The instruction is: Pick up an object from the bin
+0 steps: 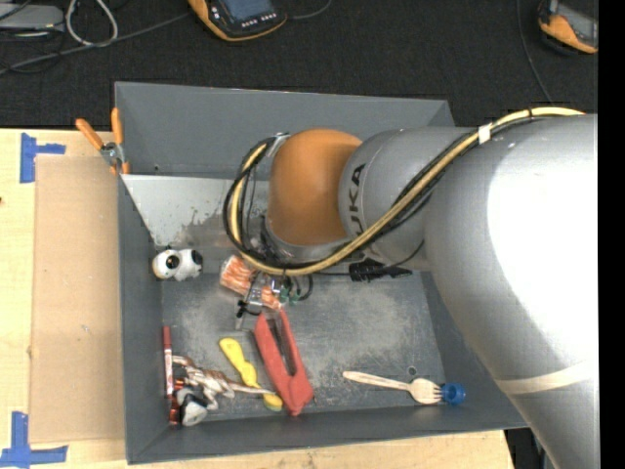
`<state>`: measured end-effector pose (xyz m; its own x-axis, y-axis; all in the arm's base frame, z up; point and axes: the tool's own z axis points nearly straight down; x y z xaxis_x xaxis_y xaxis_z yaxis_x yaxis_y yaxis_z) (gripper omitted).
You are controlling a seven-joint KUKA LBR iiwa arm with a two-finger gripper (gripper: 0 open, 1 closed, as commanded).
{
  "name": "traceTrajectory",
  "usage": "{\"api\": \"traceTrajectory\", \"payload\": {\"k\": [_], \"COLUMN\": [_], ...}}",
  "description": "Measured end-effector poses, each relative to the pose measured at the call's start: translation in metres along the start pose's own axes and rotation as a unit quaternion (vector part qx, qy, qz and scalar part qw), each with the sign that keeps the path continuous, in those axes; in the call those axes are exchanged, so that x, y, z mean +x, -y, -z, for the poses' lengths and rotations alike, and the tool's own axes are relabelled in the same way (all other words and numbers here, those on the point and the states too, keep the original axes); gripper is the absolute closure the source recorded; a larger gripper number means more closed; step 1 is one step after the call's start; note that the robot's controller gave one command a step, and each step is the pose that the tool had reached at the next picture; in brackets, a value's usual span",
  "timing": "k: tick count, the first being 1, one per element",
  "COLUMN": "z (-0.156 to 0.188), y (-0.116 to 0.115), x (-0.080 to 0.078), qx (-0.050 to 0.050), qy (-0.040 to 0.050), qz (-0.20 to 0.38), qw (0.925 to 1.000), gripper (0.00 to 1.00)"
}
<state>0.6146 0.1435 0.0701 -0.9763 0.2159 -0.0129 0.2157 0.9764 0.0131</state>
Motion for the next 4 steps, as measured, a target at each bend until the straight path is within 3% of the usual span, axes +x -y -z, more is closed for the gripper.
{"api": "traceTrajectory", "payload": {"k": [1, 2, 4], "z": [0.002, 0.002, 0.043], "y": [-0.002, -0.002, -0.002], "x": [0.001, 0.001, 0.0], "qx": [0.0, 0.0, 0.0], "qy": [-0.0003, -0.0005, -0.0011], "qz": [-0.084, -0.084, -0.085], "qw": [0.9965, 0.9964, 0.9964], "gripper": [1.0, 1.0, 1.0]}}
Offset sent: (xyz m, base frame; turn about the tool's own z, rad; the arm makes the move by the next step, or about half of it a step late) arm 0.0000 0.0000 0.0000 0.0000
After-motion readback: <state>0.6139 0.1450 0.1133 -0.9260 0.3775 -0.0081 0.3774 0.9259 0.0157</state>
